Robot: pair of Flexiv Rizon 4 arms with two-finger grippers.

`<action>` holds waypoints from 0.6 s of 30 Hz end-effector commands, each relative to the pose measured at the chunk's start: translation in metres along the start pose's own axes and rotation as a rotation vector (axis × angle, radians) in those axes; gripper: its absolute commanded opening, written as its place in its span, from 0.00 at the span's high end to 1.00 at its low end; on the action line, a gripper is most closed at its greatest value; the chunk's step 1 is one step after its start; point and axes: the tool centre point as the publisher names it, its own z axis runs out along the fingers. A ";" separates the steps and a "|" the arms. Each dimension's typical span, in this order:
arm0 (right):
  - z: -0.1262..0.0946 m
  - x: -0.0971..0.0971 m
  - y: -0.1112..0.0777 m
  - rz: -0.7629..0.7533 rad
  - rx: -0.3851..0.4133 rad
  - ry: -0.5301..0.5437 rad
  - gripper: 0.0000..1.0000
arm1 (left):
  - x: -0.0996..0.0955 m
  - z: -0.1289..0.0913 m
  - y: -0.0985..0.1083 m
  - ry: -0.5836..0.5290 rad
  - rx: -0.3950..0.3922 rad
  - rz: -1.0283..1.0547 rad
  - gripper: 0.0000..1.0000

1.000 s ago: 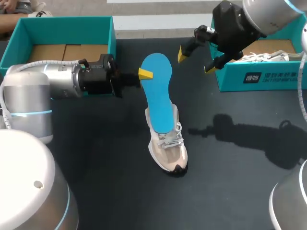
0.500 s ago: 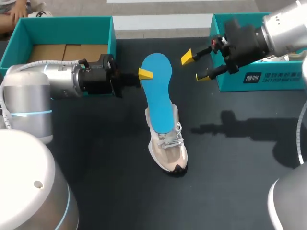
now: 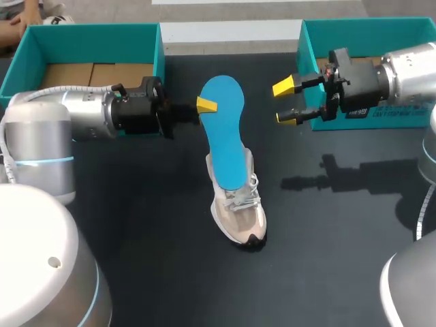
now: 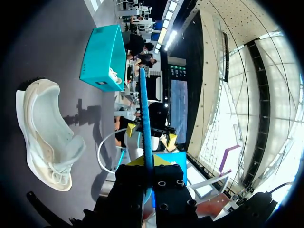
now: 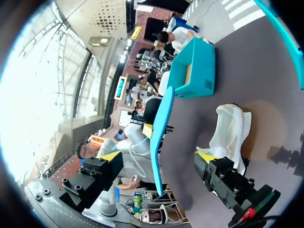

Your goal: Take the shoe out of the shoebox, open the shoe tongue, remove and reinsert the insole, then place the shoe into the shoebox

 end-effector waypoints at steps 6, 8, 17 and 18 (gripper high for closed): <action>0.003 -0.008 0.004 0.031 -0.048 0.000 0.00 | 0.000 0.000 0.001 0.000 0.001 0.000 1.00; 0.003 -0.008 0.004 0.031 -0.048 0.000 0.00 | 0.000 0.000 0.001 0.000 0.001 0.000 1.00; 0.003 -0.008 0.004 0.031 -0.048 0.000 0.00 | 0.002 -0.003 -0.007 -0.097 -0.015 0.617 1.00; 0.003 -0.008 0.004 0.031 -0.048 0.000 0.00 | 0.001 -0.003 -0.007 -0.100 -0.029 0.676 1.00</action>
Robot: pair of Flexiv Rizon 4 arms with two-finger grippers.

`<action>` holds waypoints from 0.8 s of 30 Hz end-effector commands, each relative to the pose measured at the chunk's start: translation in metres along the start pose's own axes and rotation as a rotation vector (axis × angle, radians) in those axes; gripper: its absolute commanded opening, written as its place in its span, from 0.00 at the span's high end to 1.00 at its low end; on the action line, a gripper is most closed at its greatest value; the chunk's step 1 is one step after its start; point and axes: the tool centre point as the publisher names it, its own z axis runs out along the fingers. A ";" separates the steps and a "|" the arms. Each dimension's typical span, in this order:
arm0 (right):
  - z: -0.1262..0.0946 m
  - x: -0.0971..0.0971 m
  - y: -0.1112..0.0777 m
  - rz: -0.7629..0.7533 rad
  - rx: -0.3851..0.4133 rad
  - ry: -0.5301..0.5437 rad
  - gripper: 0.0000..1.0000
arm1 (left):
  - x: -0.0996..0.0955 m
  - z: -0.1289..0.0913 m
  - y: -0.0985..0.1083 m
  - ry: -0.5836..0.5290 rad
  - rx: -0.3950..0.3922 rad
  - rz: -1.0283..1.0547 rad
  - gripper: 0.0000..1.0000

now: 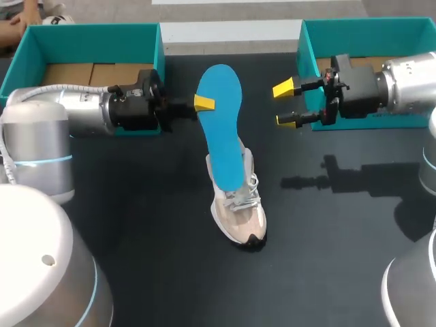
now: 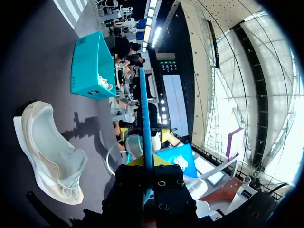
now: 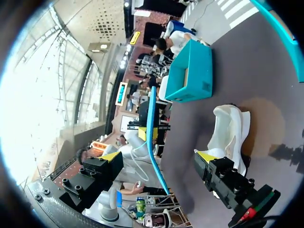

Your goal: Take the shoe out of the shoebox, open the shoe tongue, remove and reinsert the insole, then place the shoe into the shoebox

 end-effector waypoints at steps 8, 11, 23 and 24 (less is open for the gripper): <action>0.002 0.001 0.001 0.001 0.001 -0.002 0.00 | 0.016 0.000 -0.008 -0.006 -0.019 0.821 1.00; 0.002 0.001 0.001 0.001 0.001 -0.002 0.00 | 0.019 -0.001 -0.012 -0.001 -0.019 0.988 1.00; 0.002 0.001 0.001 0.001 0.001 -0.002 0.00 | 0.013 0.003 -0.027 -0.006 -0.159 1.592 1.00; 0.002 0.001 0.001 0.001 0.001 -0.002 0.00 | 0.013 0.002 -0.027 0.002 -0.172 1.636 1.00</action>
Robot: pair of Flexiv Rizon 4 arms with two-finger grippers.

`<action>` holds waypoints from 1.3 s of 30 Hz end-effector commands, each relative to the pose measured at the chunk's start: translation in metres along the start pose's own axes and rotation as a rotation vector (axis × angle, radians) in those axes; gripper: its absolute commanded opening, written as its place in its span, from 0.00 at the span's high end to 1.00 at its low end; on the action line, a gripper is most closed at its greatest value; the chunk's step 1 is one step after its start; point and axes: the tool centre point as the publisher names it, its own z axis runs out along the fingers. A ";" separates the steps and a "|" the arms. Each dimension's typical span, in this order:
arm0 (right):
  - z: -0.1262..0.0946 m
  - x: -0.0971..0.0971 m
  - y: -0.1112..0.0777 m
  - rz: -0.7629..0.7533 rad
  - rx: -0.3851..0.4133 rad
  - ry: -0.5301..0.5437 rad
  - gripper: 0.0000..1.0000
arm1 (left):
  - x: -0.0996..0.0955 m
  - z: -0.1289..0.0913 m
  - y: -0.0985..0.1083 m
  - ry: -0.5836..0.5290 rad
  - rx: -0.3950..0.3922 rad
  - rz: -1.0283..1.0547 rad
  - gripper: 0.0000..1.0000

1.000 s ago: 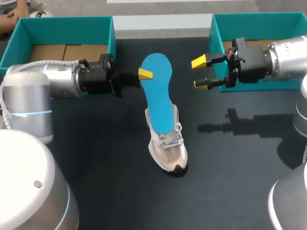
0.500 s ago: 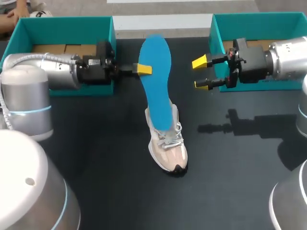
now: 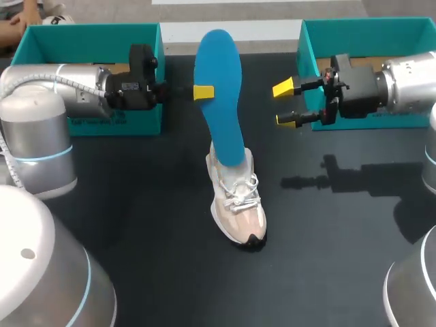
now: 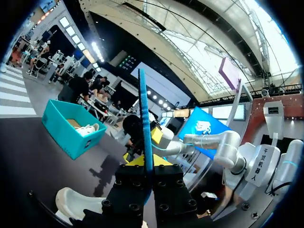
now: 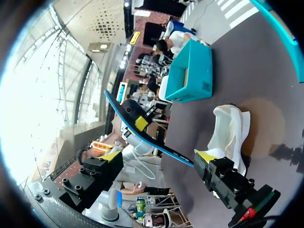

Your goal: Take the shoe out of the shoebox, open the shoe tongue, remove and reinsert the insole, then place the shoe into the shoebox

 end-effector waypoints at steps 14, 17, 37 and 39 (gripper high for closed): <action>0.002 0.000 0.000 0.001 -0.001 -0.002 0.00 | 0.006 -0.001 -0.019 0.082 -0.082 1.102 1.00; 0.002 0.000 0.000 0.001 -0.001 -0.002 0.00 | 0.006 -0.001 -0.019 0.082 -0.082 1.102 1.00; 0.002 0.000 0.000 0.001 -0.001 -0.002 0.00 | 0.005 -0.006 -0.015 0.014 -0.115 1.475 1.00; 0.002 0.000 0.000 0.001 -0.001 -0.002 0.00 | 0.004 -0.007 -0.014 -0.010 -0.136 1.547 1.00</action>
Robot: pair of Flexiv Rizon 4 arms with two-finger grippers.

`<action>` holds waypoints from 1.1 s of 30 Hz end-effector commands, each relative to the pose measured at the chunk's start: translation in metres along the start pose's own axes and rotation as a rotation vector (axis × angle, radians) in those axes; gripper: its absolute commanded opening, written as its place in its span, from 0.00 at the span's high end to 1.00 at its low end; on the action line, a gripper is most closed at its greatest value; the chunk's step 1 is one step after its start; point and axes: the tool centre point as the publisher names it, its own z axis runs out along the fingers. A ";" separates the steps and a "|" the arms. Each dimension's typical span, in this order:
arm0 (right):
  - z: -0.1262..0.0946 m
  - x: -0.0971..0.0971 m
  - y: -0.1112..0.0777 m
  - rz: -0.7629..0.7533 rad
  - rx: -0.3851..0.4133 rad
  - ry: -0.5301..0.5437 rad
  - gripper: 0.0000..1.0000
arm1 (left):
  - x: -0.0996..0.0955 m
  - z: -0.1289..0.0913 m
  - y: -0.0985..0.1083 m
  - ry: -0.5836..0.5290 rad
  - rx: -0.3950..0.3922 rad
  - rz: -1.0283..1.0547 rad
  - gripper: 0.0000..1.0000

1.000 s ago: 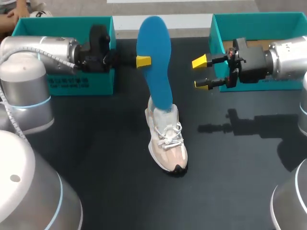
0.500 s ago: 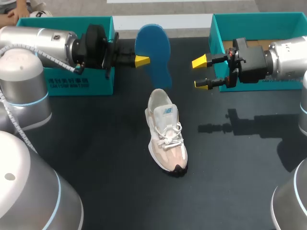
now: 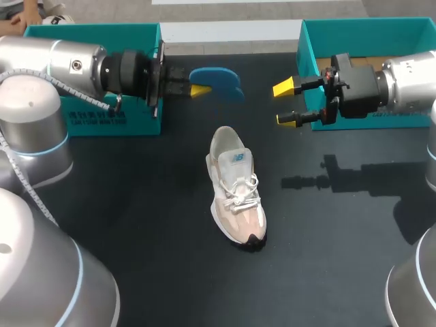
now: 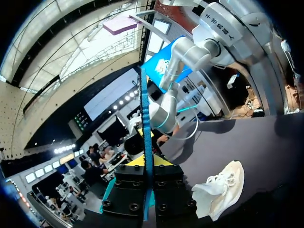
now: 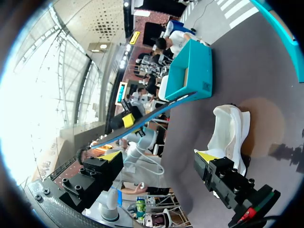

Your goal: Take the shoe out of the shoebox, open the shoe tongue, remove and reinsert the insole, then place the shoe into the shoebox

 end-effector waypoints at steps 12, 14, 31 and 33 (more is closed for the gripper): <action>0.002 0.000 0.000 0.000 -0.002 0.000 0.00 | 0.012 -0.008 0.013 -0.062 -0.216 0.661 1.00; 0.002 0.000 0.000 0.000 -0.002 0.000 0.00 | 0.010 -0.009 0.017 -0.089 -0.227 0.717 1.00; 0.028 0.002 0.016 -0.005 0.030 0.024 0.00 | 0.001 -0.005 0.028 -0.115 -0.222 0.837 1.00; 0.033 0.003 0.018 -0.005 0.032 0.028 0.00 | 0.001 -0.003 0.030 -0.106 -0.230 0.845 1.00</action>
